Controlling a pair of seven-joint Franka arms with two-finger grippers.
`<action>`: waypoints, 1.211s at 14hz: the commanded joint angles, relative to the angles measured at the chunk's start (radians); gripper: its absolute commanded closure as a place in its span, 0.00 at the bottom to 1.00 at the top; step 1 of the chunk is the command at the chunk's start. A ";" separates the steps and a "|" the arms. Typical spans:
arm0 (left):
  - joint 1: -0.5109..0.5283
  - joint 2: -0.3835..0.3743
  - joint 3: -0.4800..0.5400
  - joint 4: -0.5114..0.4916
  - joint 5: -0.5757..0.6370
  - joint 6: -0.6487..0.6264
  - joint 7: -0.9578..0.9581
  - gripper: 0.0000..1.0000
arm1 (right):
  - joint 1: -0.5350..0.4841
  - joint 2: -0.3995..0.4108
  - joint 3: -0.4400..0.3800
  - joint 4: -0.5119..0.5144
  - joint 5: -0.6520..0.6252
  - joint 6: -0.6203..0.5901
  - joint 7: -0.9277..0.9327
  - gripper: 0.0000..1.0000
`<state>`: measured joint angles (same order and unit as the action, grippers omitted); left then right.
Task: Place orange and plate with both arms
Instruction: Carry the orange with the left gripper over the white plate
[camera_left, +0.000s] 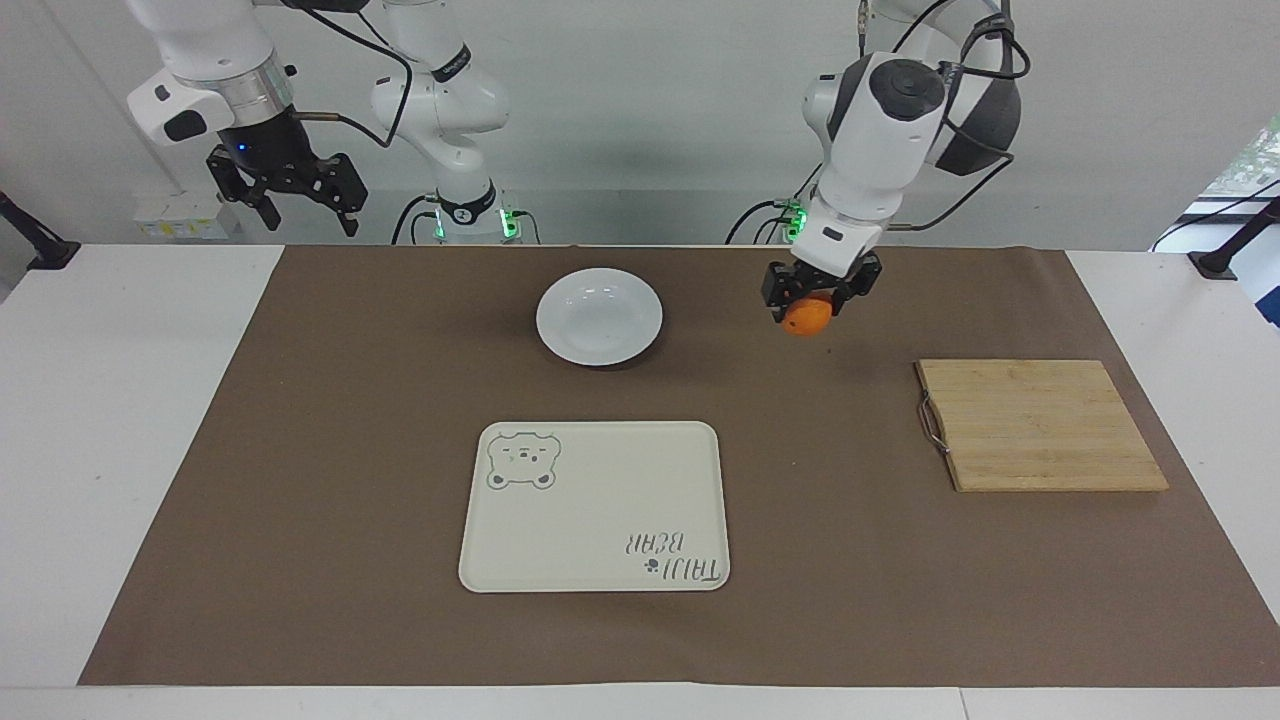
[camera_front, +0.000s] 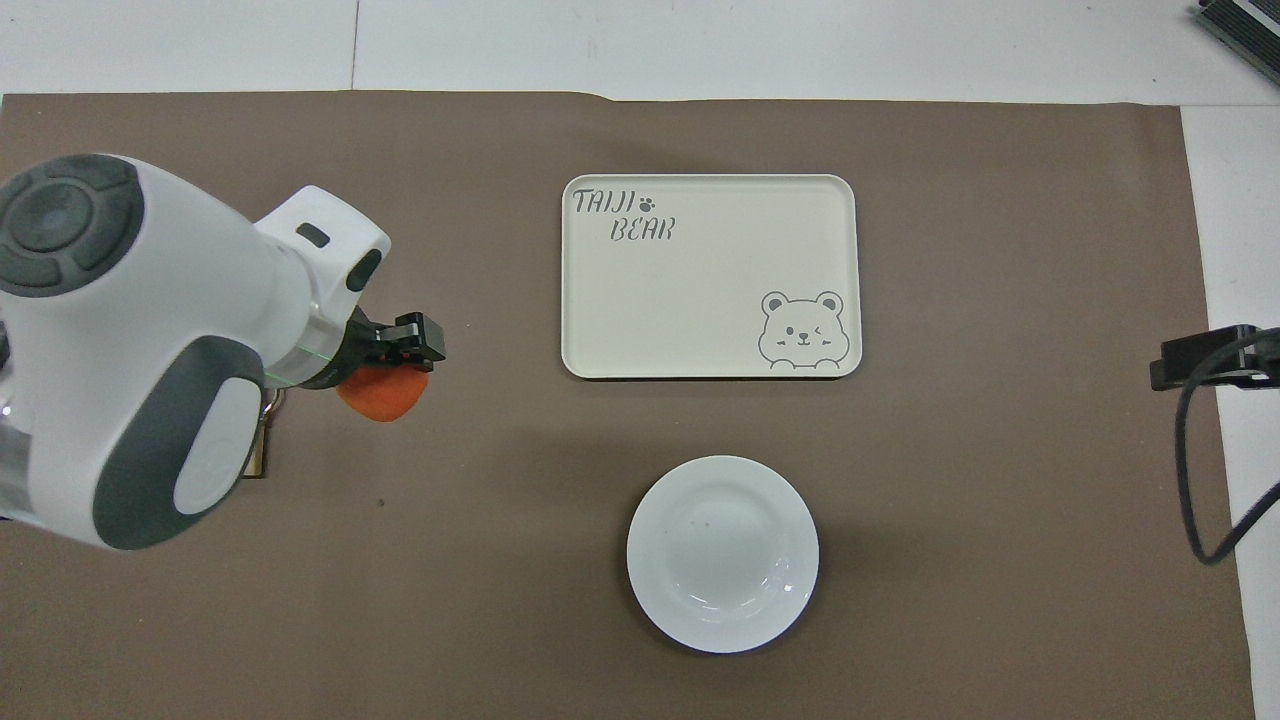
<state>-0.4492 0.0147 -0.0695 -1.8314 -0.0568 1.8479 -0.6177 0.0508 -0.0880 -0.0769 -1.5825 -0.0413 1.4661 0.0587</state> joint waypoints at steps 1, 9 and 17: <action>-0.092 -0.030 0.019 -0.094 -0.009 0.108 -0.104 1.00 | -0.008 -0.013 0.003 -0.008 0.017 0.005 0.000 0.00; -0.383 0.112 0.019 -0.151 -0.009 0.324 -0.375 1.00 | -0.008 -0.013 0.002 -0.008 0.017 0.005 0.000 0.00; -0.542 0.229 0.019 -0.170 -0.006 0.456 -0.503 1.00 | -0.008 -0.013 0.002 -0.008 0.015 0.005 0.000 0.00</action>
<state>-0.9505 0.2178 -0.0704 -1.9886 -0.0591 2.2628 -1.0892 0.0507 -0.0880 -0.0769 -1.5825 -0.0413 1.4661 0.0587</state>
